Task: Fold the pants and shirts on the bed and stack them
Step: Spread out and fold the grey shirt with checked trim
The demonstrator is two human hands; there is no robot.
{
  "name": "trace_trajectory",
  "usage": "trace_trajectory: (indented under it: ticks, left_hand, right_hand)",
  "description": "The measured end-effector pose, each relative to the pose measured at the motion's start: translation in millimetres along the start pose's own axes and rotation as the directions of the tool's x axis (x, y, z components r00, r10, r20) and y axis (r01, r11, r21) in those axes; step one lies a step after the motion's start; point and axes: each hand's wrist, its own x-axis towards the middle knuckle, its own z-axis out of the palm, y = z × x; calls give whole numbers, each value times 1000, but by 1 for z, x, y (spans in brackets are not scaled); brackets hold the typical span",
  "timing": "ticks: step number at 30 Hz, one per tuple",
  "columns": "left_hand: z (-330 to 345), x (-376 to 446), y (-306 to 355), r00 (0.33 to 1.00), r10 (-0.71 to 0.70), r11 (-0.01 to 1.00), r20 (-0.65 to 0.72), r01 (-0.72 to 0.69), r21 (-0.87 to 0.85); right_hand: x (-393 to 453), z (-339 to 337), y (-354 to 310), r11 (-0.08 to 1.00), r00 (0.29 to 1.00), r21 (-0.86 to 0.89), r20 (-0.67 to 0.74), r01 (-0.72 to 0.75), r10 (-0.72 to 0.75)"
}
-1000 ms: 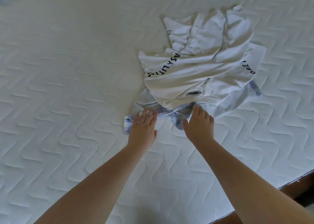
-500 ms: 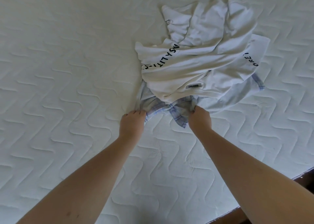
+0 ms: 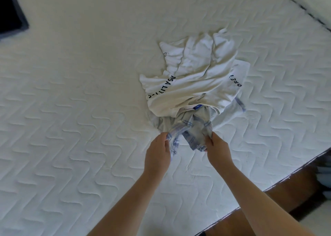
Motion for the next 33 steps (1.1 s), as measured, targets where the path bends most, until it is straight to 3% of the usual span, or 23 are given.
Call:
trace_trajectory:
  ticks: [8,14,19,24,27,30,33]
  left_hand:
    - [-73,-4,91,1000,-25,964,-8,22,-266]
    - [-143,1,165,996,71,918,-51,-85,-388]
    - [-198,-17,202,987,123,840,-104,-159,-519]
    - [-242,-63,201,991,110,728,-79,-134,-672]
    - [-273,-85,207,997,70,595,-36,-71,-801]
    - [-314,-102,217,990,113,521,-90,-136,-843]
    - [-360,-114,223,970,174,492,-172,-237,-838]
  right_hand:
    - [-46,-81,-65,993,992,2,-61,114,-114]
    - [-74,-168,-128,973,967,138,-204,183,-153]
    - [-111,-223,-170,937,911,142,-317,320,-263]
    - [-165,-229,-179,903,936,265,-193,339,-294]
    - [-197,-222,-183,855,957,435,-66,281,-281]
    - [-219,-222,-198,816,950,512,2,267,-311]
    - [-235,-227,-229,766,929,556,-29,322,-369]
